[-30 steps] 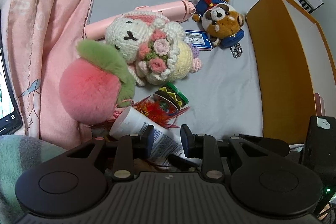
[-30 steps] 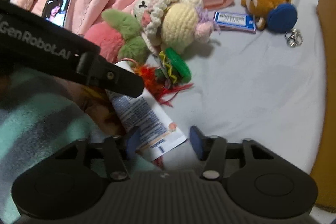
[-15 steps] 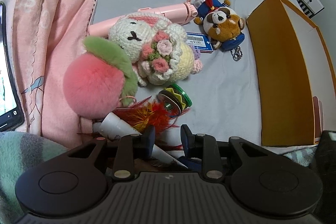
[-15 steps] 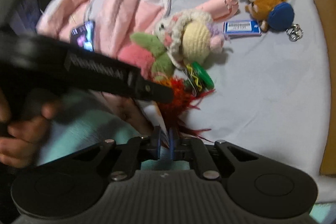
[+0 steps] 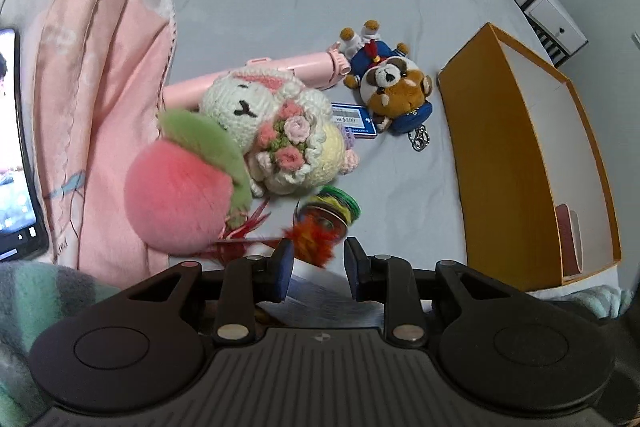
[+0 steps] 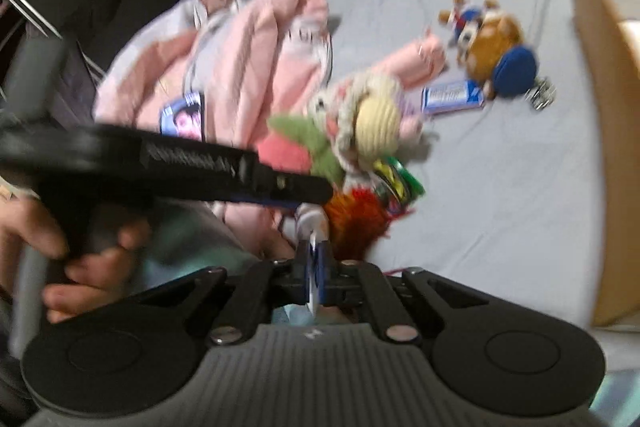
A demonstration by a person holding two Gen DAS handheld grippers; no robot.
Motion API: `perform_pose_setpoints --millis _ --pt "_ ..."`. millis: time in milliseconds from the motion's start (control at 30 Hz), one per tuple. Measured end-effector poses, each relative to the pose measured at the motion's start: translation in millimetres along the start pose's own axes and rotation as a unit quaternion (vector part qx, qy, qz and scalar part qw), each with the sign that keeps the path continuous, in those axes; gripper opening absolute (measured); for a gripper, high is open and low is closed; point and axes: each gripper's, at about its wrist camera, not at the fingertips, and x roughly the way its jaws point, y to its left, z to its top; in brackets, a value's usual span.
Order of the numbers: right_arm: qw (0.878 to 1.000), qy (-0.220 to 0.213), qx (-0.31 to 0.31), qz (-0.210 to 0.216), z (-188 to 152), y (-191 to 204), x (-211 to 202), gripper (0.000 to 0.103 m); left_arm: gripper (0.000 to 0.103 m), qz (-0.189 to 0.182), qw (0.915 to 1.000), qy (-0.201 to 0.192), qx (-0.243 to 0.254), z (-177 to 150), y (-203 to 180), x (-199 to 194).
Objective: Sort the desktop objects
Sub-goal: 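Lift the lotion tube with the right gripper while the left grasps the red feather toy, then carry the lotion tube into the orange box and open the right gripper while the left holds the feather toy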
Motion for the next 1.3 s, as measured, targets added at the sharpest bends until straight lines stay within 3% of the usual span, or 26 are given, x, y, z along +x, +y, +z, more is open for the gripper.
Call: perform_pose_setpoints --millis 133,233,367,433,700,867,1033,1133,1200,1300 --pt "0.999 -0.031 -0.024 -0.028 11.0 5.0 -38.1 0.002 0.03 0.005 0.9986 0.021 0.048 2.1 -8.7 1.5" --pt "0.996 -0.043 -0.047 -0.067 17.3 6.1 -57.2 0.002 0.035 0.034 0.9919 0.047 0.113 2.1 -21.6 8.6" --pt "0.987 -0.043 -0.082 -0.131 21.9 4.1 -54.2 0.002 0.05 0.069 0.9788 0.09 0.171 1.3 -36.7 28.3" --pt "0.985 -0.034 -0.081 -0.149 20.5 -2.1 -43.9 0.002 0.05 0.064 0.9756 0.106 0.181 1.9 -38.6 35.3" --pt "0.985 -0.044 -0.083 -0.147 8.8 -13.6 -32.1 0.005 0.055 0.032 0.9701 0.158 0.181 5.8 -31.7 52.5" --pt "0.984 -0.05 -0.087 -0.148 1.2 -13.1 -28.6 0.008 0.055 0.05 0.9627 0.181 0.195 4.3 -38.9 68.2" --pt "0.984 -0.056 -0.091 -0.142 -2.2 -13.0 -29.5 0.007 0.055 0.044 0.9609 0.191 0.195 3.5 -45.9 76.4" --pt "0.984 -0.057 -0.098 -0.14 -3.8 -12.3 -29.1 0.007 0.055 0.068 0.958 0.201 0.193 3.0 -48.1 85.9" --pt "0.984 -0.06 -0.098 -0.139 -4.0 -12.3 -30.9 0.006 0.031 0.091 0.9551 0.198 0.2 0.5 -49.9 86.3" --pt "0.983 -0.072 -0.106 -0.133 -4.6 -10.0 -39.2 0.005 0.019 0.095 0.9574 0.171 0.213 -3.6 -51.7 73.9"
